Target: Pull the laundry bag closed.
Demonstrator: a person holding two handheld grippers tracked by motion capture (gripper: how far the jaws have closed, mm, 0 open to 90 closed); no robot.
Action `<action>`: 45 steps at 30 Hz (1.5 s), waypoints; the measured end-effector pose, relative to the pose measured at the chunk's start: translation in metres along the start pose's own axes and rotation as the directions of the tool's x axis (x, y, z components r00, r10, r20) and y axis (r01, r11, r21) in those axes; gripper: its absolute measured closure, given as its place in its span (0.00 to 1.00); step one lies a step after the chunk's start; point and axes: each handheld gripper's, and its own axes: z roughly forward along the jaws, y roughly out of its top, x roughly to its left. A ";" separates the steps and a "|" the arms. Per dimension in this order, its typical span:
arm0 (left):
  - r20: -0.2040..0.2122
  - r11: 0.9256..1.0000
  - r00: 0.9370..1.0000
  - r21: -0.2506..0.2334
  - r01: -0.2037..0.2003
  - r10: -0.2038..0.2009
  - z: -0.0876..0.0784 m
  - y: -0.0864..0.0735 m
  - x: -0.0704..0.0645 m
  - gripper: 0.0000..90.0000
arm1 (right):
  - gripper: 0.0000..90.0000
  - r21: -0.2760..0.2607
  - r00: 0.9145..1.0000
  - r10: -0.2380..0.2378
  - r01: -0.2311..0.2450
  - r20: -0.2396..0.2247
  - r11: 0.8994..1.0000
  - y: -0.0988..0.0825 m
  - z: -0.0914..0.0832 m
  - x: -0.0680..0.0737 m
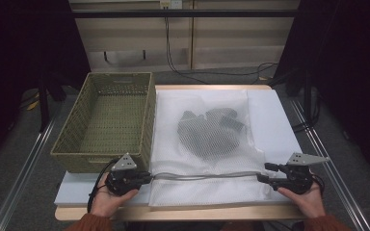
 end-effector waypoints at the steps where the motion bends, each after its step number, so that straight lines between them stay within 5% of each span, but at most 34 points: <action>1: 0.003 1.000 1.000 -0.009 0.003 -0.003 0.001 0.001 -0.001 0.89 | 0.42 0.002 1.000 0.000 0.000 0.001 1.000 0.000 0.000 0.000; 8: 0.005 1.000 1.000 -0.015 -0.005 0.006 0.005 0.008 -0.004 0.88 | 0.42 0.008 1.000 -0.006 0.006 -0.008 1.000 0.000 0.001 0.001; 21: -0.013 0.999 1.000 0.046 -0.005 0.006 0.021 0.011 -0.008 0.78 | 0.44 0.010 1.000 -0.007 0.007 -0.023 1.000 0.001 0.002 0.002; 26: -0.036 1.000 0.999 0.008 0.006 -0.006 0.003 0.008 -0.010 0.66 | 0.45 0.005 0.999 -0.025 0.025 -0.030 1.000 0.002 0.002 0.004; 29: -0.062 0.999 0.998 0.028 0.017 -0.016 -0.007 -0.003 -0.012 0.61 | 0.46 0.011 0.998 -0.047 0.048 -0.036 0.999 0.002 0.004 0.007; 41: 0.023 0.999 1.000 0.047 -0.001 0.000 0.008 -0.011 -0.022 0.64 | 0.47 0.023 0.986 -0.111 0.115 -0.125 0.993 0.024 0.027 0.032; 45: 0.003 0.995 1.000 0.096 -0.011 0.011 0.010 -0.013 -0.022 0.66 | 0.47 0.035 0.978 -0.130 0.138 -0.165 0.990 0.034 0.046 0.043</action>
